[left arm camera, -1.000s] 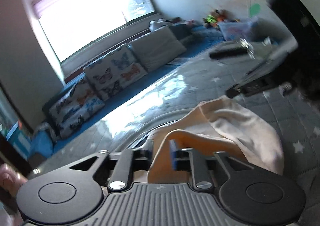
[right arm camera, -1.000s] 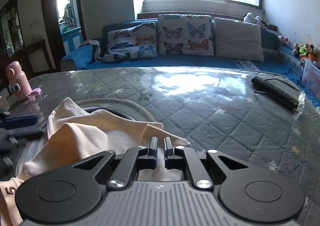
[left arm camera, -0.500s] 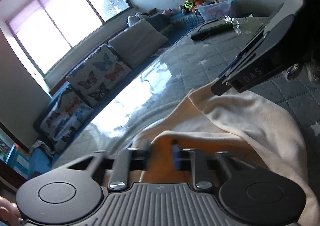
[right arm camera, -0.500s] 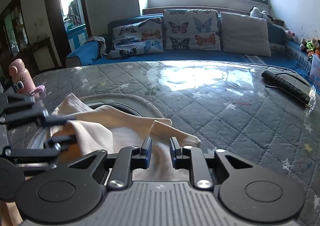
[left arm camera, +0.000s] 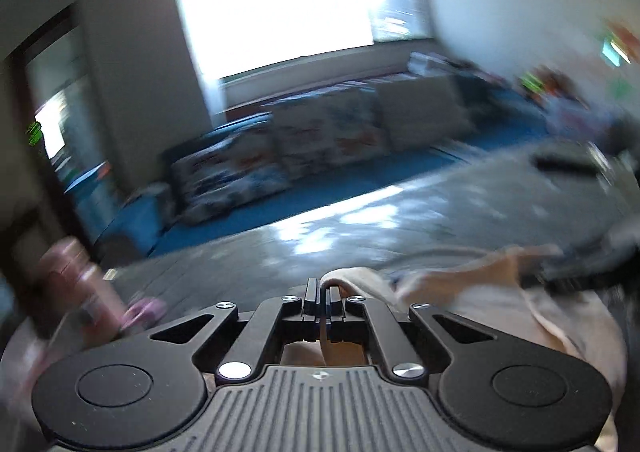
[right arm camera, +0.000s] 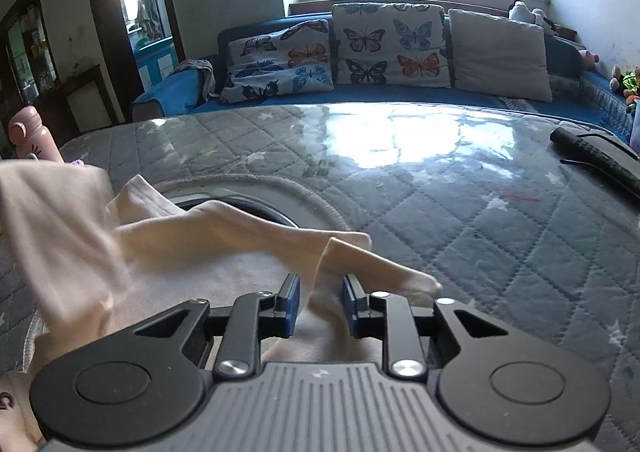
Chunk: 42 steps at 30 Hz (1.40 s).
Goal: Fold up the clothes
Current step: 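Lay the sweatshirt flat on the table and open both grippers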
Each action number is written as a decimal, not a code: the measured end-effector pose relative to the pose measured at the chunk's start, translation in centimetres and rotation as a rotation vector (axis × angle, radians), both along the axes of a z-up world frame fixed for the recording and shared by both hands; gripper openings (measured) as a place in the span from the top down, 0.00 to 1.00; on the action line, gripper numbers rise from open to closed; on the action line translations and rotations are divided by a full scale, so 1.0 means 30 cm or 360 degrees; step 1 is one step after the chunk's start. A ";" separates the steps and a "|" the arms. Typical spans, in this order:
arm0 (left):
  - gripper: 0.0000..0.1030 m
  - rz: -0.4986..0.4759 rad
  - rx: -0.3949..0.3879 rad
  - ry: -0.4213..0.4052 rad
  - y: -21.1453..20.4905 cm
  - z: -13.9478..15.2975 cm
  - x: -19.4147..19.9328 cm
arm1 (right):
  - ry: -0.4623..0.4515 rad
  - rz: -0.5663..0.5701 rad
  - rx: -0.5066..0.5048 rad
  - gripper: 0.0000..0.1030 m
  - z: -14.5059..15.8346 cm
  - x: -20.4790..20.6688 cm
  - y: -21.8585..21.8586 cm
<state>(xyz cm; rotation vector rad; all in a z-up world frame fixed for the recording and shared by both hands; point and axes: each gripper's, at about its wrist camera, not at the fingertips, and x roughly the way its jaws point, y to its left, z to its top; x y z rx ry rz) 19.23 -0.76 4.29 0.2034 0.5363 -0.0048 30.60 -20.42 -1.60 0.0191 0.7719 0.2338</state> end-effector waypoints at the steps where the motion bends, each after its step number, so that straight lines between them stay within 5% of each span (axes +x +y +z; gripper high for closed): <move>1: 0.97 0.0073 -0.0049 0.0010 0.041 -0.002 -0.022 | -0.0002 0.0004 -0.0006 0.73 -0.003 0.000 0.005; 12: 0.96 0.0798 -0.0546 0.0145 0.462 -0.046 -0.252 | -0.0049 -0.0021 -0.0158 0.75 -0.032 0.024 0.076; 17: 0.94 0.0838 -0.0563 0.0207 0.501 -0.093 -0.311 | -0.0092 -0.0042 -0.0291 0.97 -0.033 0.011 0.101; 24: 0.89 0.0823 -0.0581 0.0230 0.475 -0.110 -0.309 | -0.0207 -0.0102 -0.0198 0.98 0.086 -0.099 -0.009; 30: 0.74 0.0807 -0.0574 0.0245 0.462 -0.122 -0.322 | -0.0267 -0.0226 -0.0119 0.98 0.180 -0.252 -0.168; 42: 0.66 0.0767 -0.0547 0.0244 0.454 -0.130 -0.384 | -0.0147 -0.0540 -0.0032 0.98 0.106 -0.621 -0.404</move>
